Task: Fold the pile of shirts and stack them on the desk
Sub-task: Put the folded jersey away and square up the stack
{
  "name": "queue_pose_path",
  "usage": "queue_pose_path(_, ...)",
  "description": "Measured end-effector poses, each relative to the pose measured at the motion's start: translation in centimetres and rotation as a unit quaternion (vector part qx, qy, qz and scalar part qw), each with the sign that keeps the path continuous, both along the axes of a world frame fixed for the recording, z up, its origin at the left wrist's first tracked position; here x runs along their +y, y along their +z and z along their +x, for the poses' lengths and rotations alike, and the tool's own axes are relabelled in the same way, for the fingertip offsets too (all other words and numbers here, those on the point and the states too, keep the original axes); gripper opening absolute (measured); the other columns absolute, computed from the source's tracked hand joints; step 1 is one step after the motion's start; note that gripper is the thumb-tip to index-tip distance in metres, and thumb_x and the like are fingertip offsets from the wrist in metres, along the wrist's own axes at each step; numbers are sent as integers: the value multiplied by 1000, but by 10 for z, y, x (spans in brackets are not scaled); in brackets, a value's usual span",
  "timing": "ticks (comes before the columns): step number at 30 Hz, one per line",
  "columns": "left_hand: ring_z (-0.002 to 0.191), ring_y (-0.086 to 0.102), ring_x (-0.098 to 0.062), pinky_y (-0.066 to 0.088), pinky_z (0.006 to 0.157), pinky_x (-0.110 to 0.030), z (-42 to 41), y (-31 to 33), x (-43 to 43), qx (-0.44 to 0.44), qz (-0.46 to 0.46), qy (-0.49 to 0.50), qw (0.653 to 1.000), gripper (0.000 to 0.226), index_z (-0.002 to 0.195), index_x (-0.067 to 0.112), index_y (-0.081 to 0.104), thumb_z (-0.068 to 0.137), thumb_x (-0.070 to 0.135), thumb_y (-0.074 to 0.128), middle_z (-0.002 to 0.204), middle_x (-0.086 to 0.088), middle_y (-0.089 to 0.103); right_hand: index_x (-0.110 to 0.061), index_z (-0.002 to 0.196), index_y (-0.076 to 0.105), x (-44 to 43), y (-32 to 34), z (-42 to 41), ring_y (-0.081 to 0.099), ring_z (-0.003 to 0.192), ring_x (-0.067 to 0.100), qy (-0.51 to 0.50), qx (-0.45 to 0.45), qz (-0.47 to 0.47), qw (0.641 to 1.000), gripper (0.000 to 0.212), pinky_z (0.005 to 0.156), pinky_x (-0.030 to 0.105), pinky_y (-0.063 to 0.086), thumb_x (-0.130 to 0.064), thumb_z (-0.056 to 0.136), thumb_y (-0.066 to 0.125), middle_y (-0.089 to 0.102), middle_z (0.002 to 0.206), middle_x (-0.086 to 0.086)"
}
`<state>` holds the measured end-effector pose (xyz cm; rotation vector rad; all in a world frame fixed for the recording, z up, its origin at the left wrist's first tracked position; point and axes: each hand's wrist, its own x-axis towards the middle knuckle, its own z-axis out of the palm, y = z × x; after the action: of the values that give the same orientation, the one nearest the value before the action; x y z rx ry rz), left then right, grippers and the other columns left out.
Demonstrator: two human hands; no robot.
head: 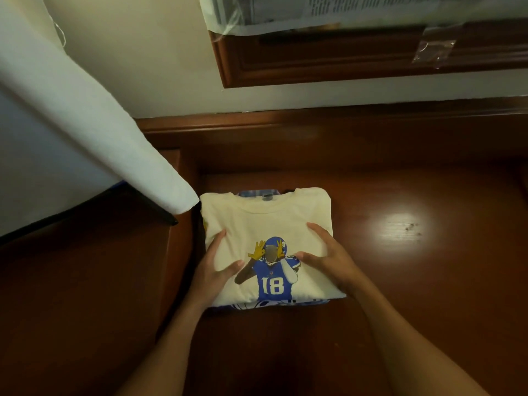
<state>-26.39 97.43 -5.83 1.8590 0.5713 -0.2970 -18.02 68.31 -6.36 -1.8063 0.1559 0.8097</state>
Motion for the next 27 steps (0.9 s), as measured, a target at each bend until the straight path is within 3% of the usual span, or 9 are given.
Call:
queue_pose_path(3, 146, 31, -10, 39, 116, -46, -9, -1, -4, -13, 5, 1, 1000, 80, 148, 57, 32, 87, 28, 77, 158, 19, 30, -62, 139, 37, 2, 3, -8, 57, 119, 19, 12, -7, 5, 1000, 78, 90, 44, 60, -53, 76, 82, 44, 144, -8)
queue_pose_path(8, 144, 35, -6, 43, 113, -40, -14, 2, -11, -32, 32, 0, 999, 80, 149, 53, 34, 90, 20, 76, 155, 22, 34, -60, 145, 33, 12, 5, -17, 41, 132, 20, 19, -82, -47, 995, 87, 105, 44, 47, -56, 74, 83, 37, 152, -7)
queue_pose_path(11, 144, 34, -4, 41, 114, -38, -16, 1, -9, -20, 29, -4, 999, 80, 149, 54, 34, 90, 20, 76, 154, 23, 34, -58, 148, 29, 12, 3, -22, 38, 135, 20, 35, -80, -52, 995, 91, 108, 45, 44, -60, 73, 81, 35, 154, -5)
queue_pose_path(16, 146, 34, -8, 38, 117, -42, -19, 3, -5, -5, 15, -7, 1000, 79, 150, 47, 37, 89, 16, 77, 158, 15, 36, -59, 145, 32, 11, 0, -28, 46, 128, 21, 26, -58, -54, 996, 86, 103, 47, 50, -58, 75, 82, 41, 151, -7)
queue_pose_path(20, 135, 48, -15, 51, 105, -46, -28, 22, -12, -11, -6, 36, 999, 69, 142, 47, 49, 89, 13, 76, 148, 11, 47, -51, 144, 40, 9, 14, -31, 46, 123, 19, 13, -62, -44, 997, 79, 99, 40, 51, -41, 79, 84, 42, 151, -5)
queue_pose_path(22, 130, 51, -13, 55, 98, -41, -37, 39, -15, -21, -20, 52, 998, 64, 137, 51, 52, 89, 14, 75, 145, 10, 49, -51, 140, 45, 7, 27, -34, 47, 122, 18, 8, -65, -37, 997, 75, 97, 38, 51, -37, 79, 85, 44, 149, -5)
queue_pose_path(24, 126, 52, -10, 57, 91, -34, -47, 59, -17, -33, -33, 60, 997, 61, 133, 53, 53, 90, 17, 75, 143, 10, 49, -57, 134, 48, 3, 45, -41, 52, 121, 21, 6, -63, -23, 998, 70, 96, 45, 56, -37, 78, 86, 46, 144, -6)
queue_pose_path(27, 125, 53, -14, 58, 92, -41, -60, 95, -17, -49, -62, 70, 994, 60, 133, 54, 53, 89, 20, 75, 139, 11, 50, -59, 129, 50, -3, 81, -57, 56, 117, 22, -3, -68, -4, 998, 65, 88, 48, 61, -35, 80, 84, 46, 140, -6)
